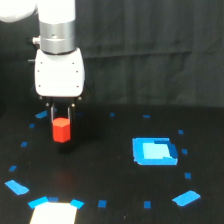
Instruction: Pick up the red object from the table
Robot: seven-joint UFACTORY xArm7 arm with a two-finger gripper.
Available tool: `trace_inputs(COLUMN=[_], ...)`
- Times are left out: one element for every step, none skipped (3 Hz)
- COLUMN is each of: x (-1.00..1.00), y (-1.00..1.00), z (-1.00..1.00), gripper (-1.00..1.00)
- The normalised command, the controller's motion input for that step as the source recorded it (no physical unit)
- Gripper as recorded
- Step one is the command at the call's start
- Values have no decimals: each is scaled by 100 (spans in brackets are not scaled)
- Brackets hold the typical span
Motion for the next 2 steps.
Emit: trace_inputs(x=[10, 4], y=[-8, -5], z=[86, 89], gripper=[-100, -100])
